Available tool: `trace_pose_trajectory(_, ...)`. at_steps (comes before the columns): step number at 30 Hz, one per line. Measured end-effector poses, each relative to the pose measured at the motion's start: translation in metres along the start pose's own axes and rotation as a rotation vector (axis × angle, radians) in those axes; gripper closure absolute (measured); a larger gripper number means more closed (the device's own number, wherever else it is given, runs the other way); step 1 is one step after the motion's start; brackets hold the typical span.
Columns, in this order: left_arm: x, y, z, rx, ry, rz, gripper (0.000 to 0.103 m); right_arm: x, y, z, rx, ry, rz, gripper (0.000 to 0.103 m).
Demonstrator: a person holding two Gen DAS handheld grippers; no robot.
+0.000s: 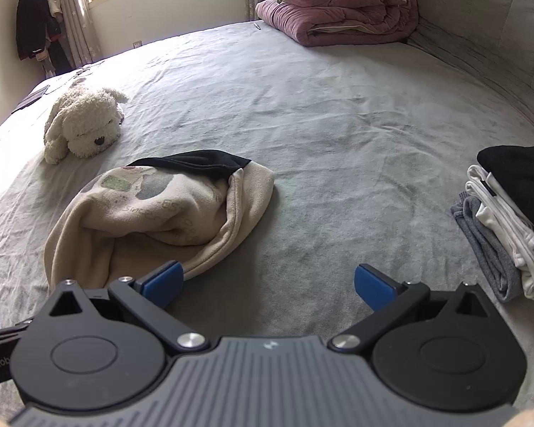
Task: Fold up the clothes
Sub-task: 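Move both grippers toward the crumpled cream-and-black sweatshirt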
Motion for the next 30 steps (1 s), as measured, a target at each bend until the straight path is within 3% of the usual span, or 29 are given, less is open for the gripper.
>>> trace_pose_trajectory(26, 0.004, -0.017, -0.021, 0.002, 0.061, -0.027, 0.000, -0.008, -0.014, -0.014, -0.040, 0.042, -0.016, 0.000)
trace_pose_trajectory(30, 0.005, -0.019, -0.023, -0.027, 0.064, -0.018, 0.000, -0.008, -0.018, -0.014, -0.038, 0.039, -0.022, 0.000)
Point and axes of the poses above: each gripper's, at about its wrist camera, not at the fingertips, and y roughly against the way its jaws point, z to its right, x to its top, the point moved 7 cm from there along -y, roughly the way its jaws point, and after that the axes turned 1 degree about -z, right-handed, at the moved point
